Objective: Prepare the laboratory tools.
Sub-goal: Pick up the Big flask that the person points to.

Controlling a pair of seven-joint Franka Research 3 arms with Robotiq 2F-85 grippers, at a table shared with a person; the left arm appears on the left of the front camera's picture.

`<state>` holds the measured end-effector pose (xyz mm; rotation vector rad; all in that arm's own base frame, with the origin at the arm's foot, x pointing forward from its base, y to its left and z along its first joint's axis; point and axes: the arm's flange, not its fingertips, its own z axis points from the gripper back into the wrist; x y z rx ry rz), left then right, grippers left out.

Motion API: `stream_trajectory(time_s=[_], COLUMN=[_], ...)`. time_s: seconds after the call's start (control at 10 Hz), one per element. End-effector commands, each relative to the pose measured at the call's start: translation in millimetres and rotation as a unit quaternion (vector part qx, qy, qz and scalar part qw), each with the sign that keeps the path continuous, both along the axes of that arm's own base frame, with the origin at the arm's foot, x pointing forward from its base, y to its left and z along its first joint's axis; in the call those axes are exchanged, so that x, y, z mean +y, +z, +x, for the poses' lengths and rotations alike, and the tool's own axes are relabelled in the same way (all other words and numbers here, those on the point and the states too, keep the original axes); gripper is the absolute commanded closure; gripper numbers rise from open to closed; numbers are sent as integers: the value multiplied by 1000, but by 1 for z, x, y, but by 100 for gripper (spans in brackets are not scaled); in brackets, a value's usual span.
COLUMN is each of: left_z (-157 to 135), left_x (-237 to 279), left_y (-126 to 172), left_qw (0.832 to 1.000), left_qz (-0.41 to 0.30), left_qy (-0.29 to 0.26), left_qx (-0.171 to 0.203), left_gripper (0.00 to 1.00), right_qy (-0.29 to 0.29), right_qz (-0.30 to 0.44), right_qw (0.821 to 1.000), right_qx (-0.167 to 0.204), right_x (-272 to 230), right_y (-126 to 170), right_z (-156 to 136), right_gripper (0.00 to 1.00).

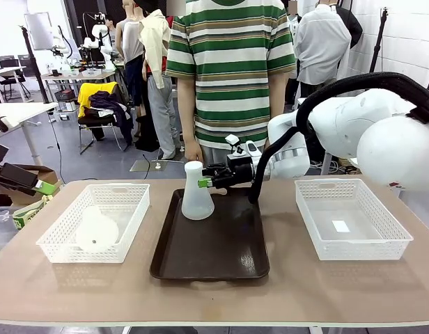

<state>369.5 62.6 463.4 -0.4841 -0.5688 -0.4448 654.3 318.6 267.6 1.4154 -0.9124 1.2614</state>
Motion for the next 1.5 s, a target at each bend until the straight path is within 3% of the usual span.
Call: stream_trajectory(time_s=[0.0, 0.2, 0.6, 1.0, 1.2, 1.4], left_z=[-1, -1, -1, -1, -1, -1], left_x=[2, 2, 2, 2, 2, 2], left_y=[-3, -3, -3, -3, -3, -3], left_qw=[1000, 1000, 1000, 1000, 1000, 1000], left_qz=[-6, -6, -6, -6, -6, -6], left_qy=[-10, -10, -10, -10, -10, -10], left_qx=[-7, -7, -7, -7, -7, -7], left_gripper=[0, 0, 0, 0, 0, 0], right_qy=[2, 0, -81, -189, -243, -261], right_qz=[7, 0, -71, -121, -121, -125], right_qw=[1000, 1000, 992, 968, 958, 955], right_qx=[-6, 0, -68, -109, -91, -69], right_x=[-1, 0, -98, -214, -274, -307], right_y=[2, 0, 106, 180, 186, 175], right_z=[0, 0, -51, -78, -89, -94], right_gripper=[0, 0, 0, 0, 0, 0])
